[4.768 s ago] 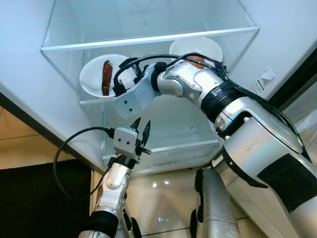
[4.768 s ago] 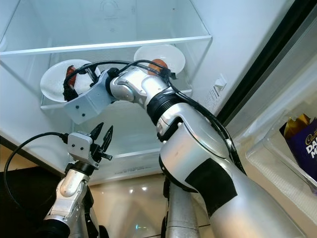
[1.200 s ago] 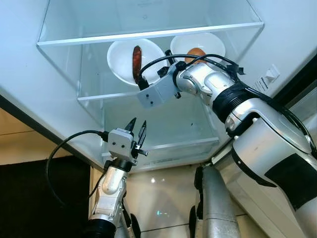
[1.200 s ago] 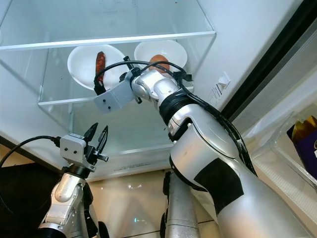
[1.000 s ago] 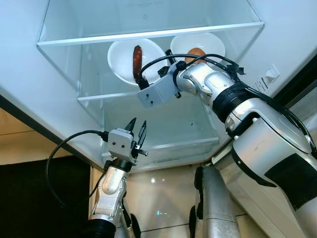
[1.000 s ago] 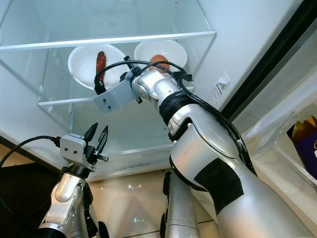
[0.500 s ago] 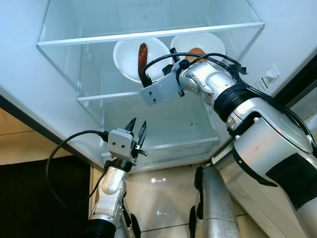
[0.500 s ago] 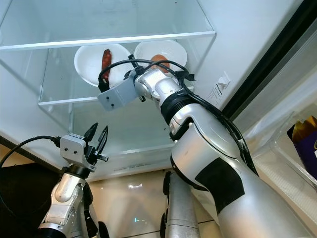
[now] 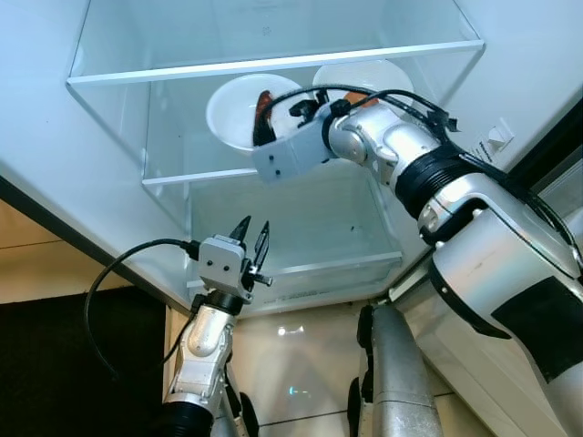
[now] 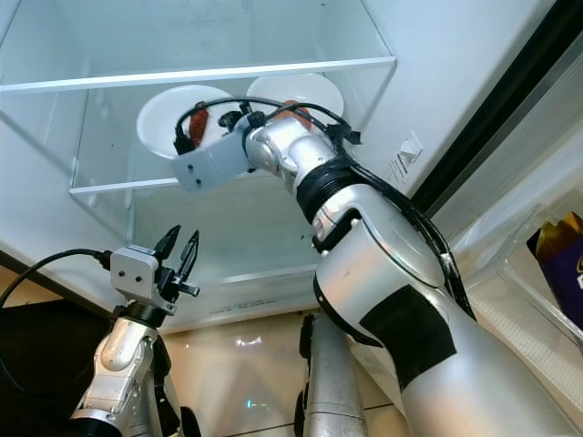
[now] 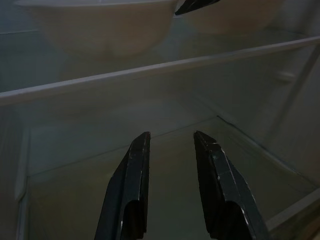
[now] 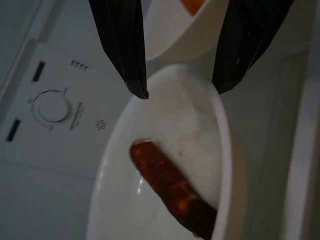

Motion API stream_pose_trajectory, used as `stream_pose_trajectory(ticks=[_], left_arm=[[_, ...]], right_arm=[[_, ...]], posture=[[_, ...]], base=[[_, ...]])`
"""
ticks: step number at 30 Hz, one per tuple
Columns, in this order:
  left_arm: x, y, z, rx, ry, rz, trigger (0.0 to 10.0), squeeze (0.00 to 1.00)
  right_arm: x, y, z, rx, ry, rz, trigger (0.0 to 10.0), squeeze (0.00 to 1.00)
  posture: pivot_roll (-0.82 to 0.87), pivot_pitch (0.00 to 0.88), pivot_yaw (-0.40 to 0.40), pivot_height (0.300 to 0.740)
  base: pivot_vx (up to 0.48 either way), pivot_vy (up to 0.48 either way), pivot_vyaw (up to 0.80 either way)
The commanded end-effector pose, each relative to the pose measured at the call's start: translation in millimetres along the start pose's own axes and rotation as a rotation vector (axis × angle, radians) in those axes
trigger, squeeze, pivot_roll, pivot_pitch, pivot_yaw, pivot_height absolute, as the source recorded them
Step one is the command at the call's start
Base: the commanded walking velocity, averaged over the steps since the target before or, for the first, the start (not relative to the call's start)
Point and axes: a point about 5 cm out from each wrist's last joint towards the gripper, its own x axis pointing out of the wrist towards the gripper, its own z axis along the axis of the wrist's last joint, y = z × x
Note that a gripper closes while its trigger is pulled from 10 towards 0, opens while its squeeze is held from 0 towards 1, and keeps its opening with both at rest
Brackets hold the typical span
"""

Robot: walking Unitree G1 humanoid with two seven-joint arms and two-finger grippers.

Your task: Restocking fridge

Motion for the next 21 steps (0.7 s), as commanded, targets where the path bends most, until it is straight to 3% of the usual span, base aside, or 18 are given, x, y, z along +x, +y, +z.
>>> stream_pose_trajectory(ticks=[1, 14, 21], left_arm=[[-4.4, -3.2, -7, -0.01, 0.034, -0.004, 10.0, 0.0], [-2.9, -2.5, -8, -0.011, 0.035, -0.005, 10.0, 0.0], [-1.9, -2.1, -9, -0.012, 0.036, -0.007, 10.0, 0.0]], right_arm=[[-2.1, -4.4, 2, 0.018, -0.039, 0.007, 10.0, 0.0], [-12.4, 5.3, -17, 0.061, -0.067, 0.144, 10.0, 0.0], [-24.8, 4.3, -26, 0.16, -0.17, 0.219, 10.0, 0.0]], posture=[[-0.01, 0.284, -0.047, 0.485], [-0.02, 0.28, -0.038, 0.485], [-0.02, 0.278, -0.03, 0.485]], base=[[0.0, 0.0, 0.0], [0.0, 0.0, 0.0], [0.0, 0.0, 0.0]])
